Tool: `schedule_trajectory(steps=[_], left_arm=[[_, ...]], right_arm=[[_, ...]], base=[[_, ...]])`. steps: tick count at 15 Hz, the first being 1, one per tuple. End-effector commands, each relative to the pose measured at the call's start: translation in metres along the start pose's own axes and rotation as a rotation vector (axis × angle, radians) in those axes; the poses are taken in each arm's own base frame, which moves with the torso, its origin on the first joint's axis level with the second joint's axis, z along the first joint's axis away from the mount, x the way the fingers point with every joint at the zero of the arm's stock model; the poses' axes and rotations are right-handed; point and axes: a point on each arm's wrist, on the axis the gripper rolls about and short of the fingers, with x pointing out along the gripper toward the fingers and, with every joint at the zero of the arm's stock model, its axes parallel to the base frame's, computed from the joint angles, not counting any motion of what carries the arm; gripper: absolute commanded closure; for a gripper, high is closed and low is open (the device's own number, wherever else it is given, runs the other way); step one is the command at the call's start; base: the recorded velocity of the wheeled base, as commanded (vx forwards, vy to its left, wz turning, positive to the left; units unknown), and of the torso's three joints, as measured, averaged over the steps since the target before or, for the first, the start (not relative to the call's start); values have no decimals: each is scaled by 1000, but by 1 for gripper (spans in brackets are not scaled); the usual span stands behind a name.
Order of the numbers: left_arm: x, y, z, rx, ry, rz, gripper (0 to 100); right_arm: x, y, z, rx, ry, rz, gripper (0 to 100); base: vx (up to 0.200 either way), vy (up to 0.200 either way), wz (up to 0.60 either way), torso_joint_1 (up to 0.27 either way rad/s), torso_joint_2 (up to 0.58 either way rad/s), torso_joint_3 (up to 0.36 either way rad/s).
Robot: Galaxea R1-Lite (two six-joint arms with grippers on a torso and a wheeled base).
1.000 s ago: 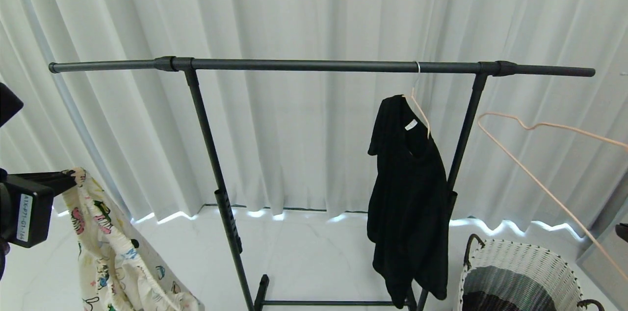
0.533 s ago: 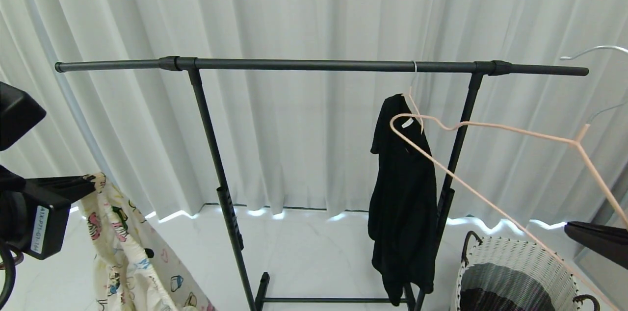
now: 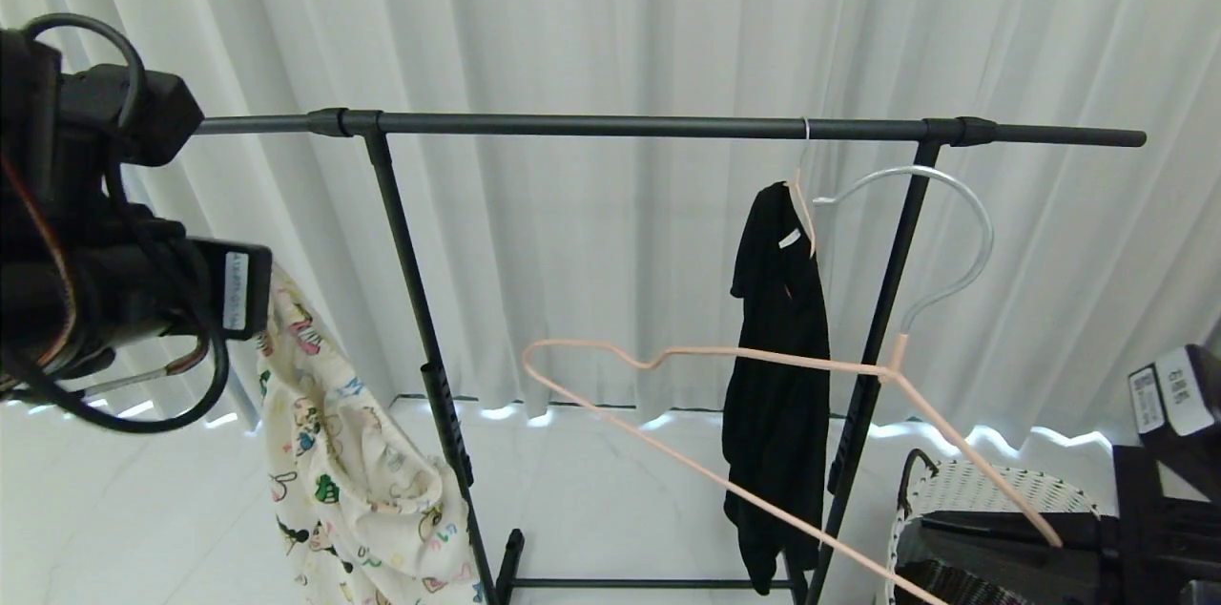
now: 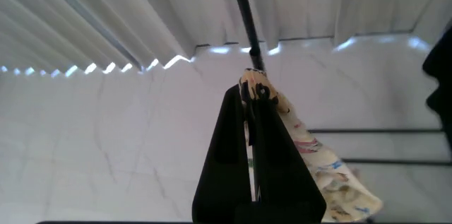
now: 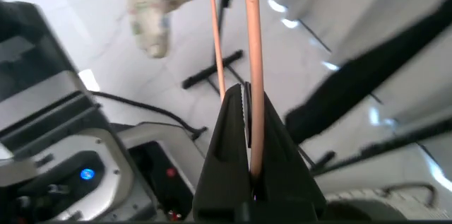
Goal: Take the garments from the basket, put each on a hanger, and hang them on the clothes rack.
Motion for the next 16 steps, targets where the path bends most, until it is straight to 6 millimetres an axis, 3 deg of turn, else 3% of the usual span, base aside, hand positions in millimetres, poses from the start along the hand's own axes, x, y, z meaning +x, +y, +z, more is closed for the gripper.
schedule_trajectory(steps=[1,4,11,16], left_arm=[[27,-14,12,-47,33,11,100],[34,-25,20,-170,27,-6,100],[20,-45,24,-189,0,-96,100],[15,-51,24,-187,-7,-127,100]], right_arm=[[19,8,-1,-10,49,46,100],[34,12,6,-10,38,66,100],[77,15,20,77,-17,73,100],[88,15,29,97,-41,73,100]], base=[[0,0,0,0,0,0],[0,0,0,0,0,0],[0,0,0,0,0,0],[0,0,0,0,0,0]])
